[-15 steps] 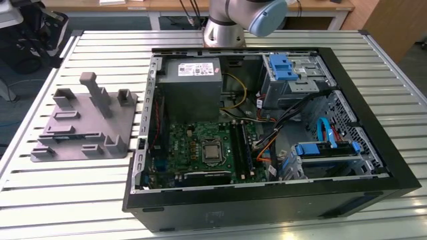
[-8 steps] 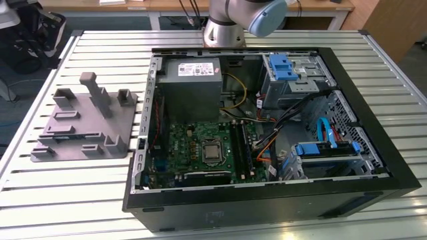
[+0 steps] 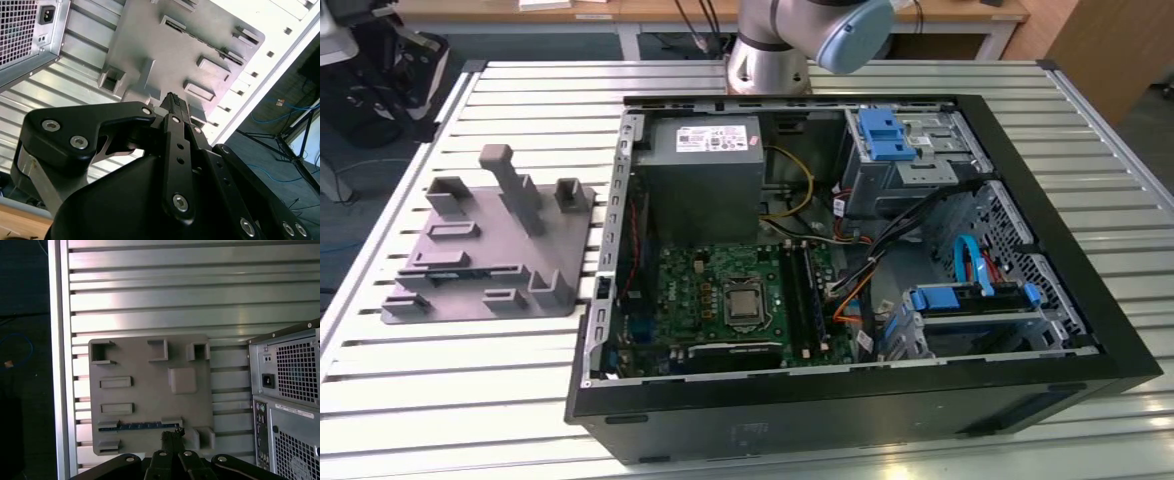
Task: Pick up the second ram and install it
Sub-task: 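Reach for the second ram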
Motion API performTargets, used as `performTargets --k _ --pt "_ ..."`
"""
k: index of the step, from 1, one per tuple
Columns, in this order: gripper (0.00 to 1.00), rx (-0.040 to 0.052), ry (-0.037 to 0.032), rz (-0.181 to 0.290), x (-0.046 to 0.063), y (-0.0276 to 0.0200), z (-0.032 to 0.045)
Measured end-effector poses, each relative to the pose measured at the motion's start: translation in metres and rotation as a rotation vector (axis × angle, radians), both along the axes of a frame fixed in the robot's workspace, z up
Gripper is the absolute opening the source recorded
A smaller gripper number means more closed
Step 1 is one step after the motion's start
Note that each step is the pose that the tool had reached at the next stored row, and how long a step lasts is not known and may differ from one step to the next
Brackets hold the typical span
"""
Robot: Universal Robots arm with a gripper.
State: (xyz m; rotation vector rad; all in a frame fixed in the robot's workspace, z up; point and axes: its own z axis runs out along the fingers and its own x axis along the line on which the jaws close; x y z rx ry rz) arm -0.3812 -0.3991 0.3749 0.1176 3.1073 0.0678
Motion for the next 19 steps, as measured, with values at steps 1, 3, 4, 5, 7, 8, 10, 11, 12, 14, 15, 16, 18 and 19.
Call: performTargets --k 1,3,4,5,7,8,10,11,12,14,15,16,18,19 --pt "0.1 -0.0001 0.0002 0.0 -0.001 -0.0001 -0.0007" --pt "0.1 0.0 0.0 0.0 -0.002 -0.0006 -0.0024" --pt "0.1 0.0 0.0 0.0 -0.003 -0.001 -0.0032" --pt "0.1 0.0 0.0 0.0 -0.004 -0.0015 -0.004" --pt "0.1 0.0 0.0 0.0 -0.007 -0.0026 -0.0054" --pt "0.1 0.0 0.0 0.0 -0.008 -0.0031 -0.006" --pt "0.1 0.0 0.0 0.0 -0.01 -0.0041 -0.0072" --pt "0.1 0.0 0.0 0.0 -0.011 -0.0046 -0.0077" --pt "0.1 0.0001 -0.0001 0.0 -0.012 -0.005 -0.0083" --pt "0.1 0.0 0.0 0.0 -0.013 -0.0054 -0.0092" --pt "0.1 0.0001 -0.0001 0.0 -0.014 -0.0056 -0.0097" --pt "0.1 0.0 0.0 0.0 -0.015 -0.0057 -0.0102" --pt "0.1 0.0001 0.0 0.0 -0.017 -0.0058 -0.0113" --pt "0.1 0.0 0.0 0.0 -0.019 -0.0058 -0.0118"
